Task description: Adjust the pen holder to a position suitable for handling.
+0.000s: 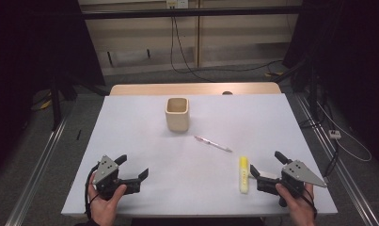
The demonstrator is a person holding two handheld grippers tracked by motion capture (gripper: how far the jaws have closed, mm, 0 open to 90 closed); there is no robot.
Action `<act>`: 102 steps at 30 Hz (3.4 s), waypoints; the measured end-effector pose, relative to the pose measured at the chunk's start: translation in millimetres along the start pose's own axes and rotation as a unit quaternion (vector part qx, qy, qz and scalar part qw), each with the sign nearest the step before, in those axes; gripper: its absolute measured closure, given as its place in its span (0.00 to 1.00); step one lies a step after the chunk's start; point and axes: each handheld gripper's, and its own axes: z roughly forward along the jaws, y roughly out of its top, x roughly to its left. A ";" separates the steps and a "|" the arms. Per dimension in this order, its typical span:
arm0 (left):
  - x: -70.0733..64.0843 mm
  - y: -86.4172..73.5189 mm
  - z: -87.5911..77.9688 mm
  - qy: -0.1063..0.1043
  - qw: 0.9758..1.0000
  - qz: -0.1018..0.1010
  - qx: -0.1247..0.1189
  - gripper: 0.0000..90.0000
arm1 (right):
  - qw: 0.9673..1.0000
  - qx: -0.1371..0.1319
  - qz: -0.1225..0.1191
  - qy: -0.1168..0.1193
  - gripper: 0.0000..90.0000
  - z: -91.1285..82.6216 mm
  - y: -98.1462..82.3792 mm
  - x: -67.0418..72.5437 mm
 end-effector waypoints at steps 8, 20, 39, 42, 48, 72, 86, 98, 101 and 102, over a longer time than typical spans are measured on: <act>2.6 2.7 0.2 -0.005 1.000 -0.007 0.006 0.08 | 1.000 0.001 0.001 0.007 0.03 2.2 -0.1 0.7; 1.6 24.7 20.0 -0.032 0.999 0.019 0.024 0.09 | 1.000 0.002 -0.006 0.014 0.03 2.9 -0.2 2.2; 31.8 81.7 66.9 -0.052 0.998 0.000 0.035 0.13 | 1.000 0.008 -0.003 0.022 0.04 6.4 -0.9 3.4; 36.1 91.3 77.2 -0.051 0.998 0.001 0.041 0.13 | 1.000 0.008 -0.003 0.023 0.04 6.6 -1.2 3.4; 41.7 107.7 101.7 -0.069 0.996 0.023 0.040 0.10 | 1.000 0.009 -0.005 0.025 0.04 7.0 -0.5 5.5; 72.5 158.8 213.7 -0.091 0.989 0.054 0.099 0.45 | 0.998 0.016 0.021 0.050 0.04 20.0 -3.9 3.8; 78.1 154.2 224.0 -0.082 0.987 0.049 0.130 0.67 | 0.999 0.014 0.004 0.047 0.04 18.8 -2.0 7.4; 78.4 148.7 240.4 -0.073 0.984 0.057 0.150 0.73 | 0.999 0.014 0.001 0.049 0.04 17.6 -1.6 8.9; 78.3 149.7 242.4 -0.078 0.983 0.058 0.154 0.72 | 0.999 0.014 0.001 0.049 0.04 17.6 -1.8 8.8; 77.7 151.2 242.8 -0.080 0.981 0.069 0.161 0.75 | 0.999 0.014 0.001 0.049 0.04 17.6 -1.8 8.8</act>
